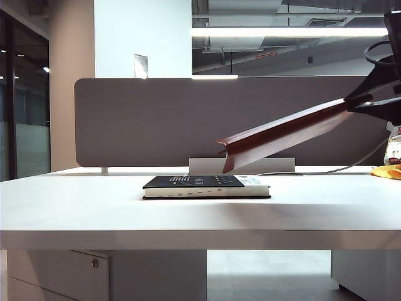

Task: Pick up the red book and place it on top of the black book.

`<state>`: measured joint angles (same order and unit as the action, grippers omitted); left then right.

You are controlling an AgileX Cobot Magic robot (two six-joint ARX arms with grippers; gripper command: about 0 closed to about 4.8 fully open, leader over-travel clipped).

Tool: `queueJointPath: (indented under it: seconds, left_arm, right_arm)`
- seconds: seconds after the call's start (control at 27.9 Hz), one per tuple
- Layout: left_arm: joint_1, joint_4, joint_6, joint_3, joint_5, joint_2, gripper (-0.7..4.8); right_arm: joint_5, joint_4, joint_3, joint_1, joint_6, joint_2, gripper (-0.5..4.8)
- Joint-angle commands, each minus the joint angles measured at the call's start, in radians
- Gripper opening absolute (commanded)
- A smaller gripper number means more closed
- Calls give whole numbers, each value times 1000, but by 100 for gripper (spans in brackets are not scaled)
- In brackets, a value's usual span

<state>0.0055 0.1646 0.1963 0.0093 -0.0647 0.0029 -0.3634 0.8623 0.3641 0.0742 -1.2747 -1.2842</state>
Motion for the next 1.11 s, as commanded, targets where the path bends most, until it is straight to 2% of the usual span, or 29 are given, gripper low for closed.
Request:
queueJointPath:
  seconds: [0.04,0.36,0.75,1.11]
  left_arm:
    - [-2,14,3,-2,-12,1,-5]
    - [-2,13,3,-2,-27,1,-6]
    - [-2,12,3,-2,-30,1,-5]
    - [-2,11,2,-2,-34,1,-5]
  right_arm:
    - [-6,77,39,2,-9,-4,-1]
    - [-4,92,142,75,-8,-141,-1]
    - [9,89,218,90,-8,-211,-1]
    - [28,92,325,145,-8,-323,-1]
